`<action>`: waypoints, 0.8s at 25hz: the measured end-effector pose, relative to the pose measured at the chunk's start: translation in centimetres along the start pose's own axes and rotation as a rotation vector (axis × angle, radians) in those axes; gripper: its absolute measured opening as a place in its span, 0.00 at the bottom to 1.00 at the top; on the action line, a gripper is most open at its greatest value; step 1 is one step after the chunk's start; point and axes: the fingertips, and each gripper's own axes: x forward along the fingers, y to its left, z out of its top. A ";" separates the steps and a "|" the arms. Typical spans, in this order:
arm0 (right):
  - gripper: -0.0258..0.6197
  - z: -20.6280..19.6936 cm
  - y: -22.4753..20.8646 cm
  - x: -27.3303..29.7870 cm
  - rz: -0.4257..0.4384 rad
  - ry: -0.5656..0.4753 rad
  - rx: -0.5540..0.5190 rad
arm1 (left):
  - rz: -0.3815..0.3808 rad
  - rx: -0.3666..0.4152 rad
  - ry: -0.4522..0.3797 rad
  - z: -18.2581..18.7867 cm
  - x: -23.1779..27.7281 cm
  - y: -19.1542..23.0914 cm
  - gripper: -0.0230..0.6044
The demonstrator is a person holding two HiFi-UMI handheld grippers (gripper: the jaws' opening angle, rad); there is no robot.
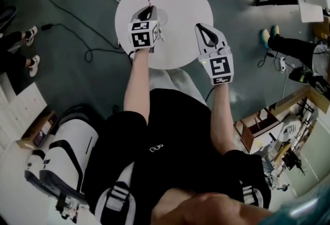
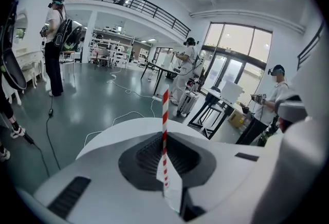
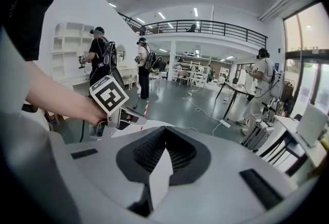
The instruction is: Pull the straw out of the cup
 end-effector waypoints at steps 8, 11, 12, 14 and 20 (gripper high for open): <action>0.07 0.4 -0.3 -2.5 0.010 -0.058 0.033 | 0.024 0.089 -0.068 2.0 -2.9 -2.0 0.08; 0.06 0.8 -0.6 -3.9 0.013 -0.096 0.063 | 0.023 0.096 -0.095 2.2 -4.3 -3.2 0.08; 0.06 0.9 -0.7 -4.5 0.014 -0.108 0.068 | 0.022 0.095 -0.104 2.2 -4.9 -3.6 0.08; 0.06 1.2 -0.7 -5.6 0.017 -0.137 0.081 | 0.024 0.099 -0.128 2.4 -6.2 -4.3 0.08; 0.07 2.0 -0.4 -8.9 0.030 -0.206 0.093 | 0.063 0.177 -0.207 3.8 -10.3 -7.4 0.08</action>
